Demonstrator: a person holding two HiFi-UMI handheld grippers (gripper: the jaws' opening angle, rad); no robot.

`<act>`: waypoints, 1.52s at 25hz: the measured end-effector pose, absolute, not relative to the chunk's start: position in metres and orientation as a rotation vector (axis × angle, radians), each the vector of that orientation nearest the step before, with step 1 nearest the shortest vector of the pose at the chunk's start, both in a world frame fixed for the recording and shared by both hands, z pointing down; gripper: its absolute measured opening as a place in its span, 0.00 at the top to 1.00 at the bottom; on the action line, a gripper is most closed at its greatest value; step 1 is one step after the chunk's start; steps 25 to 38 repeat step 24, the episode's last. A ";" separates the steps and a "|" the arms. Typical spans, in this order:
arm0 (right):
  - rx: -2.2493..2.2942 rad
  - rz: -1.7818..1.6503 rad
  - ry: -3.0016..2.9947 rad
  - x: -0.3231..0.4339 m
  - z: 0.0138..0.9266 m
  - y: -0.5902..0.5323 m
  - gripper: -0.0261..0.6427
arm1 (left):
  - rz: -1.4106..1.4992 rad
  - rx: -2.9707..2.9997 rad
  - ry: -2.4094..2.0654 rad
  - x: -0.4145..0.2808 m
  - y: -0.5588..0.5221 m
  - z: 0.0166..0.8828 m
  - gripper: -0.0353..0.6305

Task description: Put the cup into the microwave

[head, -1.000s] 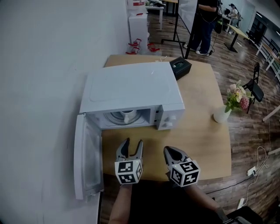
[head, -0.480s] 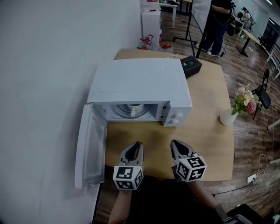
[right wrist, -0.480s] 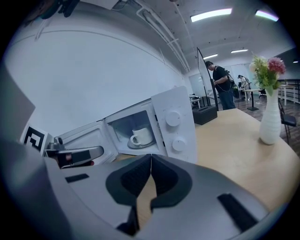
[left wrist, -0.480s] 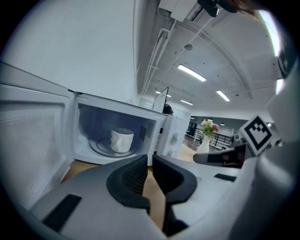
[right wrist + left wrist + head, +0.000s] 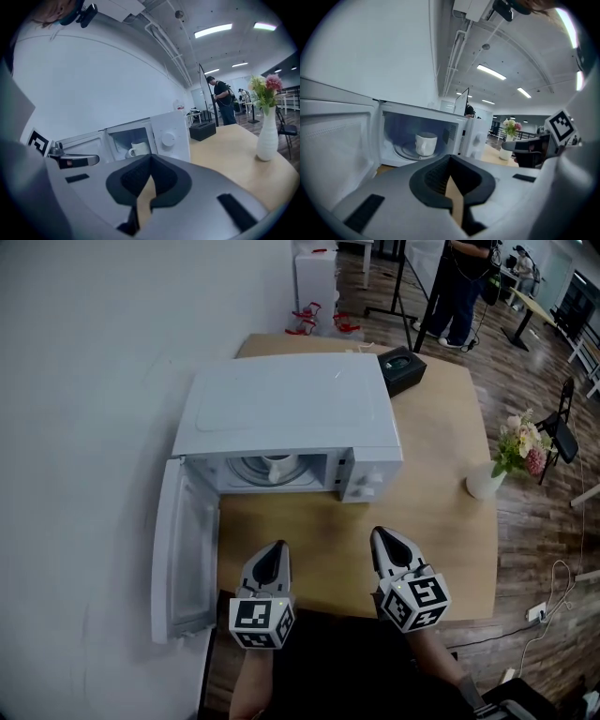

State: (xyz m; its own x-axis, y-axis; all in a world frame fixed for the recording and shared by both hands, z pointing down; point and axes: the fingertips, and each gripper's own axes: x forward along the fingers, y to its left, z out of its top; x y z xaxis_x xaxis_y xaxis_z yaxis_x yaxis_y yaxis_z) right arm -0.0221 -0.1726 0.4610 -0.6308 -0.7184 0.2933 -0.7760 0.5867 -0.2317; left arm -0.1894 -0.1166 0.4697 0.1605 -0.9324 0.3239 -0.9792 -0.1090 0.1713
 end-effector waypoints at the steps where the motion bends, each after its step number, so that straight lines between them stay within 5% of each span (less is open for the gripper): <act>1: 1.272 0.512 -2.641 -0.020 0.461 -0.173 0.97 | 0.185 2.105 -1.818 -0.188 -0.118 0.471 0.94; 38: 1.305 0.563 -2.608 -0.023 0.468 -0.165 0.97 | 0.197 2.141 -1.739 -0.178 -0.123 0.483 0.94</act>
